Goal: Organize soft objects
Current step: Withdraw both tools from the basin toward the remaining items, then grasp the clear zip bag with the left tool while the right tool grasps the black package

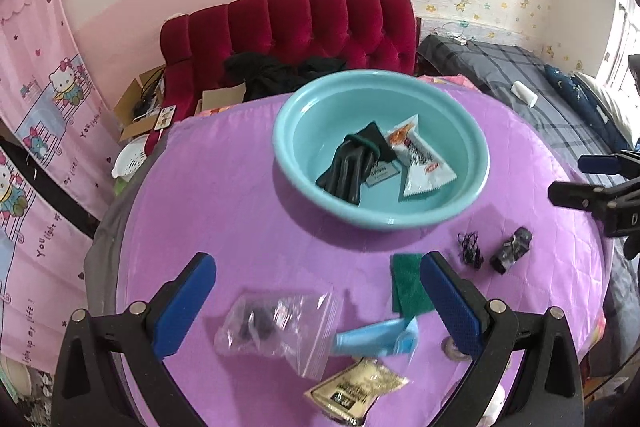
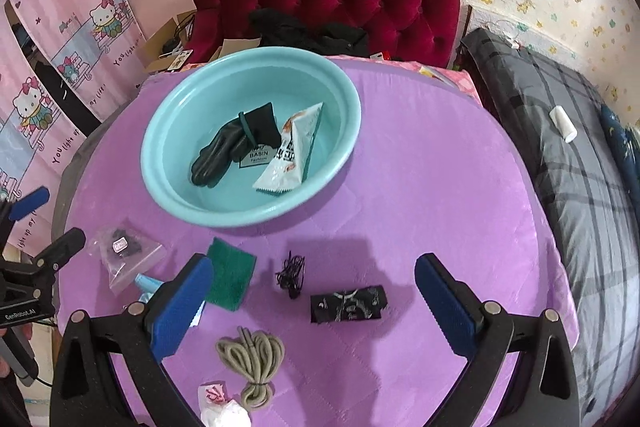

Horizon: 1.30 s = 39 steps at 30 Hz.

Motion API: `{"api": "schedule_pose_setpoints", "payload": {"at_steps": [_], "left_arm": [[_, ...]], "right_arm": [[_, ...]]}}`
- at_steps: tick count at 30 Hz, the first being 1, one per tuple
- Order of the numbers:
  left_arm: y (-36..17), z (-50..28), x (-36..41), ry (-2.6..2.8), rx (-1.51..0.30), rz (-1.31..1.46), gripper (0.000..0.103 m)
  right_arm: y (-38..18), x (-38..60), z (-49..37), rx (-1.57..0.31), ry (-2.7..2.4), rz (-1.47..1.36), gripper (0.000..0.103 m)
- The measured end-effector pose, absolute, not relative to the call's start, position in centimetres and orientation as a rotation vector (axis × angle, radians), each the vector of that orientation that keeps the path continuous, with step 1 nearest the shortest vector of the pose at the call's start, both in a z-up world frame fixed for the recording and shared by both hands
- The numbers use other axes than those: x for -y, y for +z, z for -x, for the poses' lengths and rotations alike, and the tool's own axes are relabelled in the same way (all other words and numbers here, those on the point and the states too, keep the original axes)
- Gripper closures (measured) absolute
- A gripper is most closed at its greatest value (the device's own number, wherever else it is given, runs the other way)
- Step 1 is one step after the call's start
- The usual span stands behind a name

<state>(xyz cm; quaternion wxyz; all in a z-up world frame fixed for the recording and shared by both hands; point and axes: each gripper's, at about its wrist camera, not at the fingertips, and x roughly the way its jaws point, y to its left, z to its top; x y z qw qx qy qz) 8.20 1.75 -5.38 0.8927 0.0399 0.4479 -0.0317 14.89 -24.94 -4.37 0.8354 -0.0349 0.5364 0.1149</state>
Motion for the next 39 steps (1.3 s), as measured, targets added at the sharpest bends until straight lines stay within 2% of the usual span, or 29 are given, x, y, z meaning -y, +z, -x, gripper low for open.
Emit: {"api": "schedule_pose_setpoints", "payload": {"at_steps": [21, 39], "left_arm": [[-12.7, -3.5, -4.4, -0.002, -1.042, -0.045, 0.000], [-16.7, -7.7, -7.5, 0.005, -1.147, 0.000, 0.000]], "right_arm": [[-10.5, 27.0, -11.9, -1.220, 0.165, 0.062, 0.000], [-12.8, 27.8, -12.5, -1.293, 0.112, 0.048, 0.000]]}}
